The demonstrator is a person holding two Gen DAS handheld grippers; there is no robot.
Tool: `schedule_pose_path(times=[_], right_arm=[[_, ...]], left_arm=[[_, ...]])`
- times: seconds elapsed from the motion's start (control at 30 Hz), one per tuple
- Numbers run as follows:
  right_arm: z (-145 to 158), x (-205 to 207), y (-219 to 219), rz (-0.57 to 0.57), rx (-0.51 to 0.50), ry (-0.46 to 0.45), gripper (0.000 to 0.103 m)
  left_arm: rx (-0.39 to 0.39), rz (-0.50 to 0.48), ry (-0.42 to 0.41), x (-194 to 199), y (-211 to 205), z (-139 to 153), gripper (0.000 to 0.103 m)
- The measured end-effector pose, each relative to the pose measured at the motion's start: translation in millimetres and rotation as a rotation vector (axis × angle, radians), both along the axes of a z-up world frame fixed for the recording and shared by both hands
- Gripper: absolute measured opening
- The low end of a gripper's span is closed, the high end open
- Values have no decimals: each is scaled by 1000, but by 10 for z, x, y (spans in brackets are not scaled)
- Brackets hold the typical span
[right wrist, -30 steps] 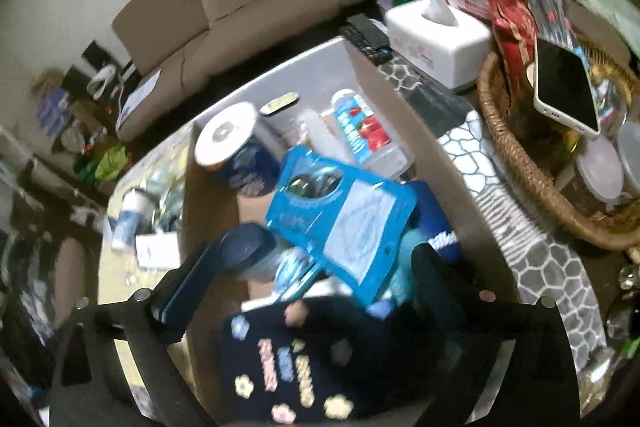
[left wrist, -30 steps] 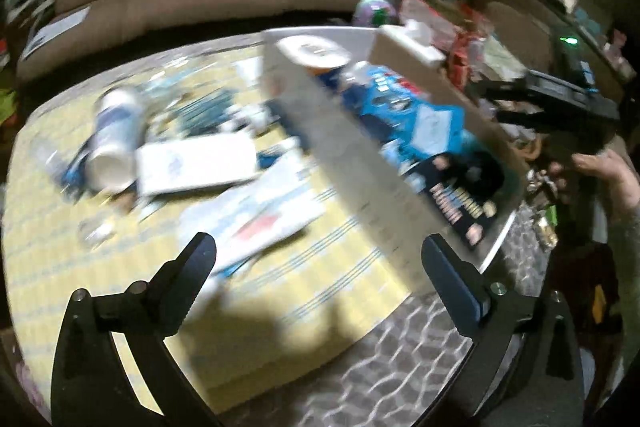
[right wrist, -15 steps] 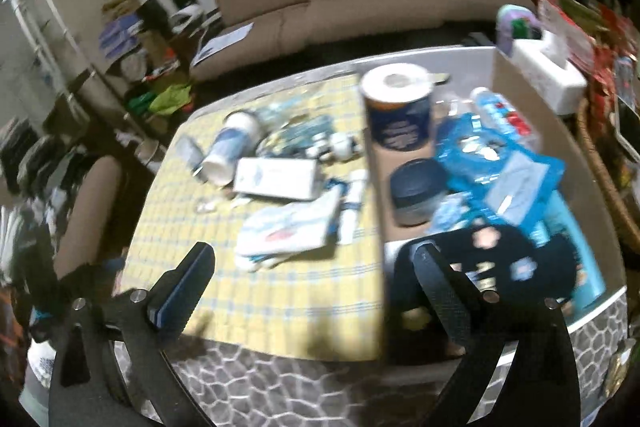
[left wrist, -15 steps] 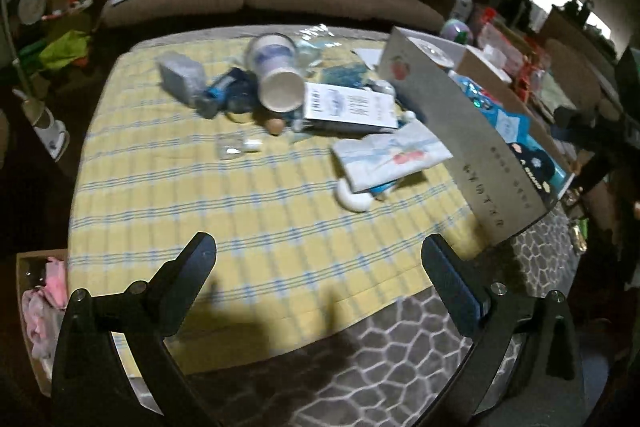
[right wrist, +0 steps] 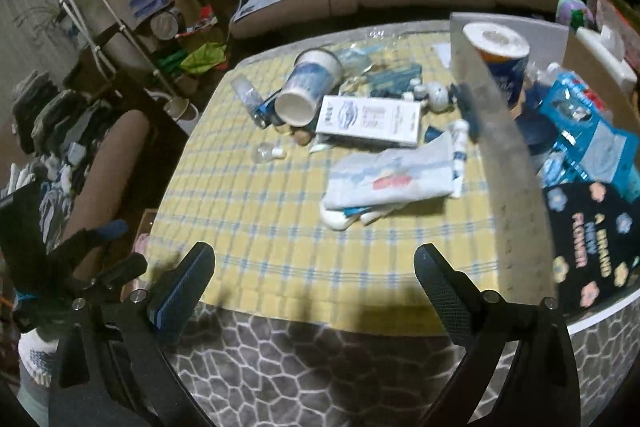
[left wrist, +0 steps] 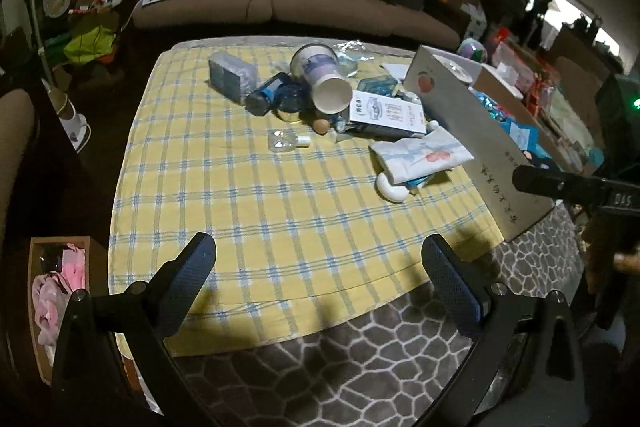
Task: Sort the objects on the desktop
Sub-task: 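Grasp the white floral towel on the tablecloth with the right tool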
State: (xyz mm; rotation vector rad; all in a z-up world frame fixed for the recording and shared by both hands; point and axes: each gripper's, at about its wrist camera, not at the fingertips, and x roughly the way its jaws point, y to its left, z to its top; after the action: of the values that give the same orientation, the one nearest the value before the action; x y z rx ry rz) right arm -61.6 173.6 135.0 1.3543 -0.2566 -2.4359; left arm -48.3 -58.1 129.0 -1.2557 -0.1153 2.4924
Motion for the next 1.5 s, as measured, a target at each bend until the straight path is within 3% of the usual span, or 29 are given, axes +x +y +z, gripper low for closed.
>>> schedule_pose_path(times=[0.23,0.43,0.5,0.57,0.8,0.9,0.97,1.03,1.37,1.5], right_arm=[[-350,-58,59,-151,61,35,102],[-687,-159,398,-397,-179,30,100],[-797,-193,453,-470,-236,20,91],[-882,-225,490,-534,-294,19,77],[-1141,-393,750,-804,-503,-10,65],[-1147,-481,730,-828,-497,-2,53],[-1149,-524,715,-824,-493,-1,30],[-1128,-534,713,-815,-494,8,20],[-609,-364,711,-685,-518,107,15],[-294,-255,731,-619,-542,135,15]], left_arm=[[25,-3,-42,-90,-41,-281,103],[61,-36,-60,-168,58,-406,103],[89,-43,-71,-193,83,-437,103],[109,-50,-84,-210,105,-458,103],[146,-87,-81,-207,182,-418,103],[157,-83,-93,-233,175,-434,103],[162,-80,-101,-251,166,-440,103],[166,-77,-102,-261,156,-441,103],[220,-74,-97,-251,132,-418,103],[284,-93,-87,-220,126,-386,103]])
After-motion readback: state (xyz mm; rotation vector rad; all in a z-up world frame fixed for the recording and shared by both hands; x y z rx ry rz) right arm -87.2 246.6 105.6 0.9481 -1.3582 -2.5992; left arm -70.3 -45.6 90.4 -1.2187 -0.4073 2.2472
